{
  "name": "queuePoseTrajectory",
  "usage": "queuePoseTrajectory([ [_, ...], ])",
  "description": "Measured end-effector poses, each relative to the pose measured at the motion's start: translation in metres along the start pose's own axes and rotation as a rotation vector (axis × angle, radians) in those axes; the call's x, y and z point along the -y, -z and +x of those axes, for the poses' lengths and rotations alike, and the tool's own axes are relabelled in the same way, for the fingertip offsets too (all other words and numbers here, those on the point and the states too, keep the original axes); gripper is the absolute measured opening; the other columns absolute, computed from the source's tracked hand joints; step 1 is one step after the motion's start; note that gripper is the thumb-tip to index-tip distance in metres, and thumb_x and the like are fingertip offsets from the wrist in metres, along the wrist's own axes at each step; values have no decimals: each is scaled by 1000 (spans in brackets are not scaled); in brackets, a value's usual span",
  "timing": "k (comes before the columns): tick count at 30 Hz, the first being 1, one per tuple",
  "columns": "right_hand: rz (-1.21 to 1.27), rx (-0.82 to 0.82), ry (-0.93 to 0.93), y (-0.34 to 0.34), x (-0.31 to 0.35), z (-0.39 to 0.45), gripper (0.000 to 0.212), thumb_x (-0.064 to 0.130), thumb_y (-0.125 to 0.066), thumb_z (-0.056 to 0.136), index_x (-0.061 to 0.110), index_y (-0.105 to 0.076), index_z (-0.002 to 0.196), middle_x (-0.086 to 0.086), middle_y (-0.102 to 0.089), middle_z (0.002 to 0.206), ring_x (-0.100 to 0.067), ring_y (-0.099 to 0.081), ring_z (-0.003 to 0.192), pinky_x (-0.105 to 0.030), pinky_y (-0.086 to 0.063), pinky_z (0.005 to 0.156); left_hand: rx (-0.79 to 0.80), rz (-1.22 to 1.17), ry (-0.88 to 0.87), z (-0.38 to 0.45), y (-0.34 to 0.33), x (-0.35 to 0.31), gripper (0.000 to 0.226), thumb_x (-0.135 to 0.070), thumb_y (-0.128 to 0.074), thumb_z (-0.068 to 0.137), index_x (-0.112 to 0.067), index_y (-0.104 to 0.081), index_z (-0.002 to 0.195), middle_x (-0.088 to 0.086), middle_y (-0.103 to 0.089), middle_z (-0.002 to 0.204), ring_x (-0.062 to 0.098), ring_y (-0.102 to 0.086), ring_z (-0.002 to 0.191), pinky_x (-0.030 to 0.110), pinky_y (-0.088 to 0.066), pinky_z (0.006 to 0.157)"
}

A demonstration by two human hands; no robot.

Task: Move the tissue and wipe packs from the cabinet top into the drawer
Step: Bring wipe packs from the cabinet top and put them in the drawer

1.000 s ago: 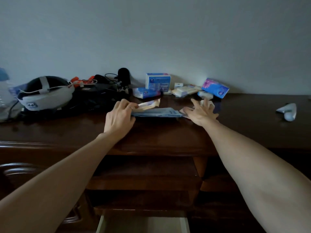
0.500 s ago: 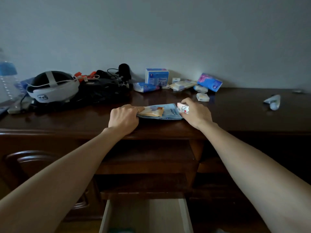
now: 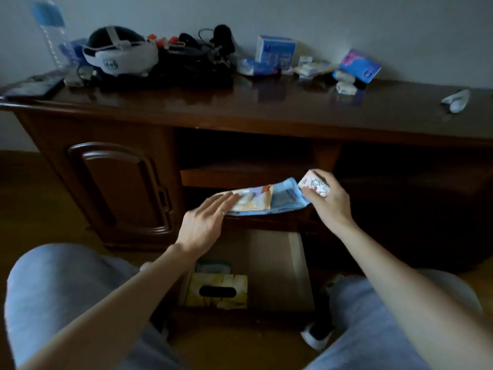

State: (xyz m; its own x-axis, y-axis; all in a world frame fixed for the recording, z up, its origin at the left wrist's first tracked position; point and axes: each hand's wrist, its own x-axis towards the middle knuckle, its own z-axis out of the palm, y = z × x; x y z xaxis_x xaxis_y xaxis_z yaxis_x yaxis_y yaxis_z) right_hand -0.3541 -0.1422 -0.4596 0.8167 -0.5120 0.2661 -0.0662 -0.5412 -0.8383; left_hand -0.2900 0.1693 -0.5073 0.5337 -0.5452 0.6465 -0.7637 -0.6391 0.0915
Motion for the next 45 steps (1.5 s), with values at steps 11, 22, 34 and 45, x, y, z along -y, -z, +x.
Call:
queuePoseTrajectory([
  [11, 497, 340, -839, -80, -118, -61, 51, 44, -87, 72, 16, -74, 113, -20, -76, 99, -25, -72, 70, -31, -54, 56, 454, 19, 634, -72, -86, 1, 51, -15, -49, 97, -23, -46, 148, 7, -73, 115, 32, -71, 87, 31, -45, 59],
  [22, 546, 634, -938, -120, -159, -95, 53, 54, -80, 74, 22, -75, 116, -10, -77, 108, -22, -75, 90, -27, -58, 65, 435, -16, 885, -99, -133, 11, 43, -14, -53, 95, -16, -55, 139, 11, -74, 99, 33, -70, 76, 32, -49, 56],
  [34, 63, 670, -899, -139, -213, -108, 57, 18, -65, 95, 14, -38, 145, -8, -58, 132, -25, -58, 119, -42, -48, 100, 526, -48, 947, -108, -128, 52, 46, -20, -51, 90, -15, -51, 136, 1, -59, 84, 19, -55, 62, 25, -39, 47],
  [45, -449, 962, -750, -212, -229, -125, 36, 20, -65, 92, 11, -62, 127, -11, -69, 120, -28, -65, 111, -39, -55, 90, 572, -96, 900, -127, -131, 55, 48, -23, -50, 90, -18, -50, 138, -2, -63, 84, 9, -54, 58, 21, -33, 42],
])
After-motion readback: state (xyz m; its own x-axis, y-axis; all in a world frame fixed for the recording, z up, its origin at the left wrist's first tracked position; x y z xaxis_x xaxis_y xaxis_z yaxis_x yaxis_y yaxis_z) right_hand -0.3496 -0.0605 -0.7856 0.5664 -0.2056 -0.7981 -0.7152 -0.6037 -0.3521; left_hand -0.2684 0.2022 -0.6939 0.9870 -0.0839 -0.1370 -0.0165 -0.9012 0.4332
